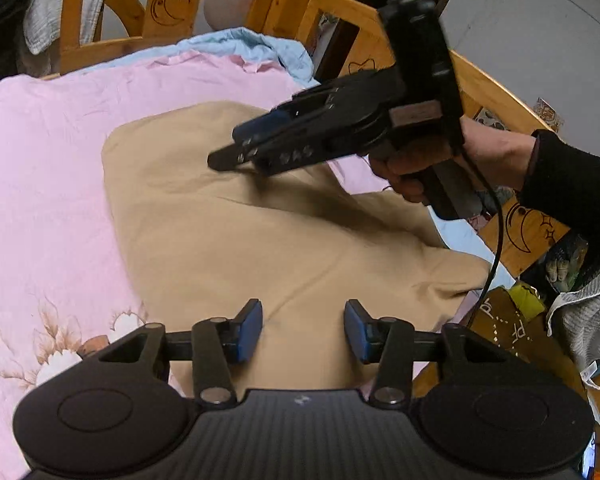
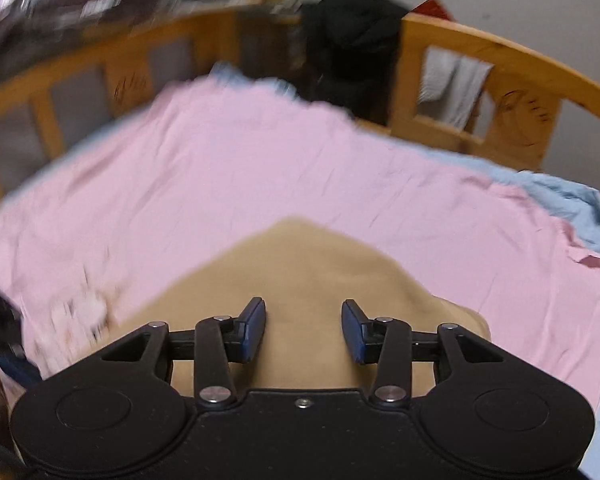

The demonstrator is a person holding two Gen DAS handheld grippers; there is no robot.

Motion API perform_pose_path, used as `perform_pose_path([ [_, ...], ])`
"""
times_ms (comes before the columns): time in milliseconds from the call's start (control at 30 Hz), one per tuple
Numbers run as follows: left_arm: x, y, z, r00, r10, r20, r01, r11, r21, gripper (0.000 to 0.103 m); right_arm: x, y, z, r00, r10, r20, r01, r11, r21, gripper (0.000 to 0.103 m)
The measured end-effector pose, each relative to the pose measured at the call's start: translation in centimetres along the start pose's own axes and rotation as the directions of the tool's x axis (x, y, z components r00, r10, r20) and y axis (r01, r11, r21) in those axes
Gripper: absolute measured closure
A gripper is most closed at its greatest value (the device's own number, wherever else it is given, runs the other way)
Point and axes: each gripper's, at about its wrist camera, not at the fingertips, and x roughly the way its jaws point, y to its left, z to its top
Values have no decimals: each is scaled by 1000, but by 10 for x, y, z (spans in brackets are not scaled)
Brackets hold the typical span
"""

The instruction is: Fold large clothes

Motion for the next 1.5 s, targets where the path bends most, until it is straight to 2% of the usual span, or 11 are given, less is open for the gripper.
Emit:
perform_pose_path([
  [233,22,-1,3,1000,5,-25,-4,998,60,55,31,-12,-31,999,-23,-33,27,992,120,46],
  [333,14,-3,7,999,2,-35,1,997,74,54,27,-12,-27,998,-38,-40,43,992,123,45],
  [433,-6,-2,3,1000,-13,-7,13,999,48,53,-5,-8,-26,998,-56,-21,58,992,111,47],
  [567,-22,0,-11,1000,-27,2,27,1000,16,51,-63,1,-43,1000,20,-17,-18,993,114,44],
  [700,-16,-8,-18,999,40,-7,-39,992,119,51,-97,19,-82,996,39,-79,-31,994,103,43],
  [800,-9,-18,-21,998,64,-12,-61,982,177,51,-90,34,-114,988,-22,-152,34,997,76,45],
  [1000,-4,-34,-24,994,108,-7,-102,960,259,44,-73,43,-143,989,-85,-118,97,990,103,45],
  [1133,-16,-18,-17,999,40,-1,-39,992,119,30,-87,29,-135,994,-29,-103,46,986,162,42],
  [1233,-27,-1,-11,999,21,46,-20,1000,-23,18,-107,7,-125,1000,-12,-24,17,967,254,29],
  [1333,-32,15,-8,995,45,93,-34,992,-120,9,-118,-20,-113,999,-4,52,-15,936,352,21],
  [1500,-20,49,-12,997,46,67,-25,956,-293,7,-97,-59,-91,996,3,93,-44,897,439,9],
])
